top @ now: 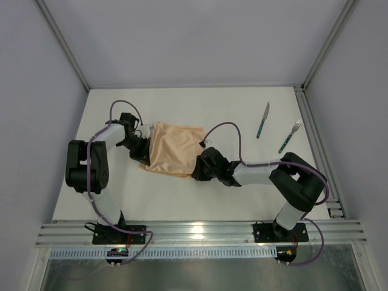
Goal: Fold the napkin into a case and place the utensils inside
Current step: Smooth out the lower triangle-folded napkin at the center of the board.
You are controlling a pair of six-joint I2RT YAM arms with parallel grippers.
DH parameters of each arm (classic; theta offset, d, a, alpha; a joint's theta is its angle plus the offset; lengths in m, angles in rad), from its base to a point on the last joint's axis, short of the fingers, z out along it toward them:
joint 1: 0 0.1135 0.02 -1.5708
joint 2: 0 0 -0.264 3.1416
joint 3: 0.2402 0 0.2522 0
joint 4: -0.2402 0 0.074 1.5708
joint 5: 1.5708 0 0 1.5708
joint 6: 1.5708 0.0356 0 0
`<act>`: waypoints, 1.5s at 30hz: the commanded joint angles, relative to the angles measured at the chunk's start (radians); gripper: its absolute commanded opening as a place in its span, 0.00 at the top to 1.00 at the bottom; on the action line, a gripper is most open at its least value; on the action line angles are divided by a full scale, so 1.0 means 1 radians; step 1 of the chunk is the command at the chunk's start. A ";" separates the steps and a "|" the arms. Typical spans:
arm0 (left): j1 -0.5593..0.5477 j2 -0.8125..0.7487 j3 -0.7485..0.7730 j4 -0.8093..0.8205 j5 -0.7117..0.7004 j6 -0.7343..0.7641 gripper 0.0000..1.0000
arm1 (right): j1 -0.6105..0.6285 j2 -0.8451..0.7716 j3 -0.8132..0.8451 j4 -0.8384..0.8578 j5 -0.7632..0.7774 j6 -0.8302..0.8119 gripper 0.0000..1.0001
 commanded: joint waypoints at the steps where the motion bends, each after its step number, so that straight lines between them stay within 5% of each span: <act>1: 0.011 -0.011 -0.006 -0.014 0.035 0.007 1.00 | 0.001 0.003 -0.007 0.043 0.034 0.005 0.85; 4: 0.017 -0.008 0.002 -0.023 0.049 0.013 1.00 | 0.000 -0.014 -0.011 0.026 0.043 -0.012 0.96; 29: 0.071 -0.015 0.075 -0.227 -0.008 0.276 1.00 | -0.014 -0.040 0.105 -0.281 -0.062 -0.348 0.96; 36: 0.071 -0.112 0.006 -0.195 -0.051 0.388 0.68 | -0.012 -0.002 0.111 -0.218 -0.131 -0.299 0.96; 41: 0.051 -0.242 -0.014 -0.178 -0.068 0.465 0.62 | -0.012 0.006 0.121 -0.218 -0.142 -0.294 0.96; 45: -0.074 -0.431 -0.199 -0.041 -0.134 0.566 0.56 | -0.019 0.001 0.110 -0.212 -0.153 -0.285 0.96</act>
